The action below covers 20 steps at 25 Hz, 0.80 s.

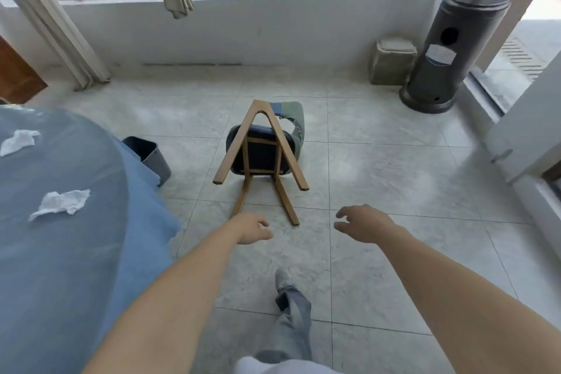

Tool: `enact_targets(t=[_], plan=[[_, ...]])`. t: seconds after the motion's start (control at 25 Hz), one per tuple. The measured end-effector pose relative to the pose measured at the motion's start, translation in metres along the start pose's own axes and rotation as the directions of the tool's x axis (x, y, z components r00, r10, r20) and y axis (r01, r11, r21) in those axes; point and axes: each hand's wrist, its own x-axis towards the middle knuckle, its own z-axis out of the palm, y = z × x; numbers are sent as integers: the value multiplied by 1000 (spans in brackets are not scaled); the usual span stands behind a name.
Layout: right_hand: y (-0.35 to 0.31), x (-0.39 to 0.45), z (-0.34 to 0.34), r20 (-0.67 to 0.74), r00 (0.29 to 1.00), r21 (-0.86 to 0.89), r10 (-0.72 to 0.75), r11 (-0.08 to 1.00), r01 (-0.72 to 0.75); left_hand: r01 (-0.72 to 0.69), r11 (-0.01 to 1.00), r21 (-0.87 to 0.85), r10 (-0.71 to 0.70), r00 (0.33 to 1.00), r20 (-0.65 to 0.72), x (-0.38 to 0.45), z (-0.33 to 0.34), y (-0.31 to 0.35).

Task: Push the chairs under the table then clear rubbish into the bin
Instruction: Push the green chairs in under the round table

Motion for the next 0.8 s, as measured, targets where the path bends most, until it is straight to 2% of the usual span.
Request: enact_targets(t=[0.24,0.4,0.6,0.8], plan=[[2,148,-80,51,999,-40,13,999,-11,20,997,-73,-16,998,58,139,-95,5],[-1,234,-146,72,996,-48,54,998,-50,16,997,-75,-14,999,34,217,-170,11],[-13,337,-204,85,996,-46,10,999,-6,45,993,-111,-44,999,11,289,-237,4],[-19,461,-240,142,985,-65,-96,992,106,84,986,-147,-86,996,-7,375,-297,10]])
